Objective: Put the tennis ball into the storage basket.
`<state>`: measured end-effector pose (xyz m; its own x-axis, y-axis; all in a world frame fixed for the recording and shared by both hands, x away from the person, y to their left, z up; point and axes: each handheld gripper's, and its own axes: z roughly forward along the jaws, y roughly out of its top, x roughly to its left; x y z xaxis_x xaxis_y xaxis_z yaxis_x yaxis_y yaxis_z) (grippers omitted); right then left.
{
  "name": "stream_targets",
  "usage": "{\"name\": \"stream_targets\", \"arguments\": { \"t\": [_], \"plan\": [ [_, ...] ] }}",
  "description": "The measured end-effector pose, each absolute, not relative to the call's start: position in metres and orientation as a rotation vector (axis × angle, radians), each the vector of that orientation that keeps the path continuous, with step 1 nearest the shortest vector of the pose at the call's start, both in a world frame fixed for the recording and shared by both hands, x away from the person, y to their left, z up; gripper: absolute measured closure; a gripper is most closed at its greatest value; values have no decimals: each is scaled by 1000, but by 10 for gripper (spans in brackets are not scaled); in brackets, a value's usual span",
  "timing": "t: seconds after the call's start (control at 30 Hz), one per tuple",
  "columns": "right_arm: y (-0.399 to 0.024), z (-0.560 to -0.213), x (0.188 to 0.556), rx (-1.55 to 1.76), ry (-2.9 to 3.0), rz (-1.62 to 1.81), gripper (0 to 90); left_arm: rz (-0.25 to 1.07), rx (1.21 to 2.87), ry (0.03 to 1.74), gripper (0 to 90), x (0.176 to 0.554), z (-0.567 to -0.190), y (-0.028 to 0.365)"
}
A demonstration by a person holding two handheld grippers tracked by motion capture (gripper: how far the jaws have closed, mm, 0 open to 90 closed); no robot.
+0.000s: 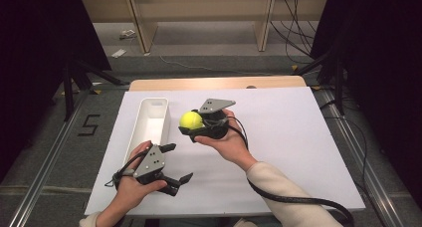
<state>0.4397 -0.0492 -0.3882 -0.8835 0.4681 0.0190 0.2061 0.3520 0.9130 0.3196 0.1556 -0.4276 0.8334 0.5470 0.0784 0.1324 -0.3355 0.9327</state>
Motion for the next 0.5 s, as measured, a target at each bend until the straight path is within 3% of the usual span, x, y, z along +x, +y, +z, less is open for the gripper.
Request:
{"name": "stream_targets", "arguments": {
  "t": [0.5],
  "plan": [
    [-43,-383,442,591,2378,1542,262,460,1895,506,0,319,-428,155]
  ]
}}
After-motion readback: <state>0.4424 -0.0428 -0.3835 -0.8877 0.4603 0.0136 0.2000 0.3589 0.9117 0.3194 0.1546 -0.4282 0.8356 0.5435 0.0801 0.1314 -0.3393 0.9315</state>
